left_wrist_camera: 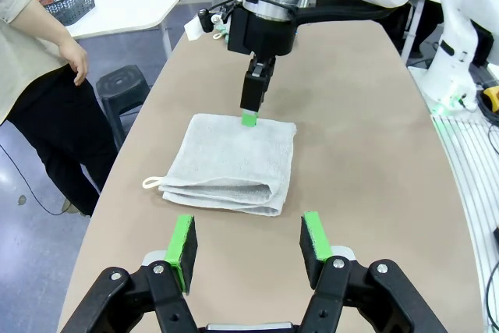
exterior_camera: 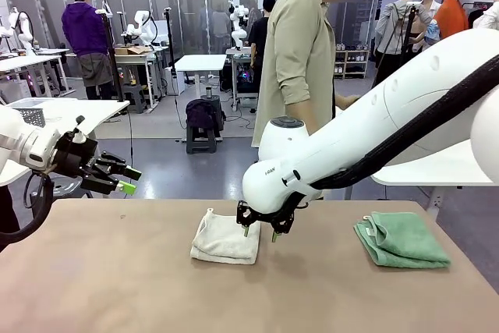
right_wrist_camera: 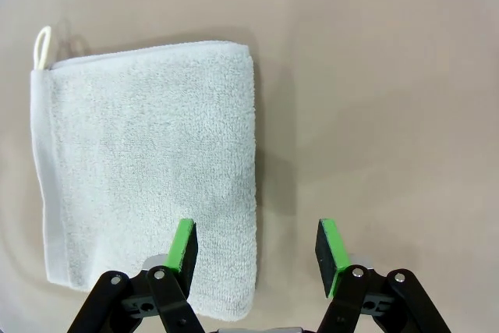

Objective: Fold the towels and place them in the basket.
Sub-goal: Stack the folded Towel with hook on the right side of the table.

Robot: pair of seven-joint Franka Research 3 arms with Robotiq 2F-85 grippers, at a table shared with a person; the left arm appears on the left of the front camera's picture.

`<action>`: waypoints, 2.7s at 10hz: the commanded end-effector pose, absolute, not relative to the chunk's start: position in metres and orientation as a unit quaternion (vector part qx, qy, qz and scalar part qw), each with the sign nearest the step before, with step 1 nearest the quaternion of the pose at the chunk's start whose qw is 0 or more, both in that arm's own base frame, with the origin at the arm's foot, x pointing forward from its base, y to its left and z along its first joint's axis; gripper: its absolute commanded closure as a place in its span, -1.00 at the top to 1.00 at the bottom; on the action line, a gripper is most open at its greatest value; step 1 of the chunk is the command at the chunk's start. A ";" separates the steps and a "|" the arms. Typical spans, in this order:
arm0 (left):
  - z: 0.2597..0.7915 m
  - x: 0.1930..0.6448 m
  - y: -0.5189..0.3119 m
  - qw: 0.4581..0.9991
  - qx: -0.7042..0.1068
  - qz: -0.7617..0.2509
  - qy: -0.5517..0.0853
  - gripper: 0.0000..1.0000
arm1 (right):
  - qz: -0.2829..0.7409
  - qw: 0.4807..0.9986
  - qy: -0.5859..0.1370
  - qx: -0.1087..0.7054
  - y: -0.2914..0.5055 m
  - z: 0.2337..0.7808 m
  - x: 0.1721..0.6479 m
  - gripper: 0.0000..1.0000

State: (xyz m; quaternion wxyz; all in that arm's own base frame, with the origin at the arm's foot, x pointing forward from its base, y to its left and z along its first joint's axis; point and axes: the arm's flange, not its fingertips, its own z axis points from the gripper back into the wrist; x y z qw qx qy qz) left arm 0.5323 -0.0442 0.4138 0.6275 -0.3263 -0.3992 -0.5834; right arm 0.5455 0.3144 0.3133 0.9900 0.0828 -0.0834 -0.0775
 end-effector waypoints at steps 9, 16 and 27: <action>0.415 0.531 -0.044 0.627 -0.326 -0.584 -0.400 0.37 | -0.046 0.984 -0.103 0.139 0.317 0.293 0.560 -0.59; 0.415 0.531 -0.044 0.627 -0.326 -0.584 -0.400 0.37 | -0.019 0.988 -0.089 0.128 0.318 0.292 0.562 -1.00; 0.415 0.531 -0.044 0.627 -0.326 -0.584 -0.400 0.37 | 0.025 0.985 -0.144 0.095 0.278 0.336 0.555 -0.91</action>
